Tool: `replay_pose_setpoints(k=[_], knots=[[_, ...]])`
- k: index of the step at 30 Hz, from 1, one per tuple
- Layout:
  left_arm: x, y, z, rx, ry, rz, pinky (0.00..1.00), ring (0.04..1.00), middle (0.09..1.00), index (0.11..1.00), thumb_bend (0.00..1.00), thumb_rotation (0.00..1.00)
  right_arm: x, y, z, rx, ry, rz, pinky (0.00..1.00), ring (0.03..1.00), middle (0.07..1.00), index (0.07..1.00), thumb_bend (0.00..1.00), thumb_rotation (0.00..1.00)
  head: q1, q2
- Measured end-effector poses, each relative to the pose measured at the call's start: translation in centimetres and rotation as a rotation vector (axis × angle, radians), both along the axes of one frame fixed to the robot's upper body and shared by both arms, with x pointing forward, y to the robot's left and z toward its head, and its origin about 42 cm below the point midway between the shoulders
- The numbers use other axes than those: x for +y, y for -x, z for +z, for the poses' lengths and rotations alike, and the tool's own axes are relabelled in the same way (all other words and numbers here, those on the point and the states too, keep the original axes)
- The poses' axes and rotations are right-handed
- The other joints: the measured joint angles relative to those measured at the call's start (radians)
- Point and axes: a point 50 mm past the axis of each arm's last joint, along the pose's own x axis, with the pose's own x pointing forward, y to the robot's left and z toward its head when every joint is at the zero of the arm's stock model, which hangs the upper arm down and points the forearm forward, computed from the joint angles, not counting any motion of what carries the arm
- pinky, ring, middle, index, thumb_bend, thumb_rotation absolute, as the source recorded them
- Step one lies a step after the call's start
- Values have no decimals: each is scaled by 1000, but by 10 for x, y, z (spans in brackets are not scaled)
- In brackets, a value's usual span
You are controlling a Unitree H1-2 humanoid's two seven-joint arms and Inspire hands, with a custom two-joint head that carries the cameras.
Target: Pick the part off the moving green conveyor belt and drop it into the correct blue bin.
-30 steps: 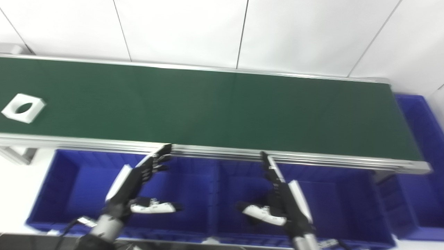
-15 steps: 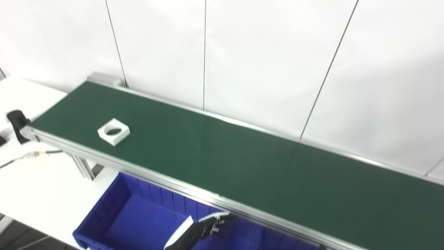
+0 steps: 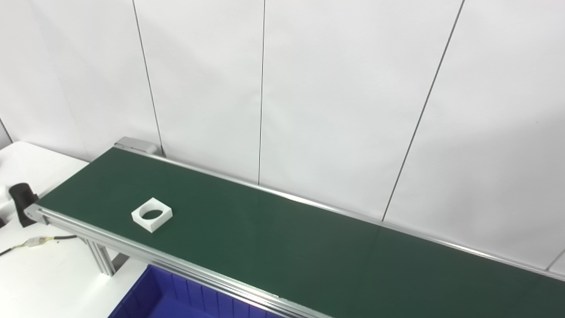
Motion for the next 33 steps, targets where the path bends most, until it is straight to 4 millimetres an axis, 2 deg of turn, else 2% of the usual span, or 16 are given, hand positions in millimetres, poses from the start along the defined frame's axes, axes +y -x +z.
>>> replay_pose_setpoints(k=[14, 21, 26, 33], knots=[[0, -4, -3, 3, 0, 0, 687, 794, 833, 802, 945, 74, -1, -5, 0, -20, 3, -5, 990, 991, 991, 1000, 709, 198, 9, 0], [-2, -4, 2, -23, 46, 9, 669, 765, 803, 798, 929, 53, -3, -7, -1, -25, 5, -8, 983, 994, 1000, 1000, 710, 207, 6, 17], [-4, -7, 29, -128, 85, 4, 665, 760, 796, 793, 931, 57, -2, -7, 2, -32, -1, -4, 980, 990, 1000, 1000, 693, 172, -37, 29], [-6, -15, 77, -247, 82, 35, 698, 785, 817, 816, 960, 149, 1, -8, 6, -43, -8, 3, 959, 973, 988, 1000, 696, 195, -75, 63]])
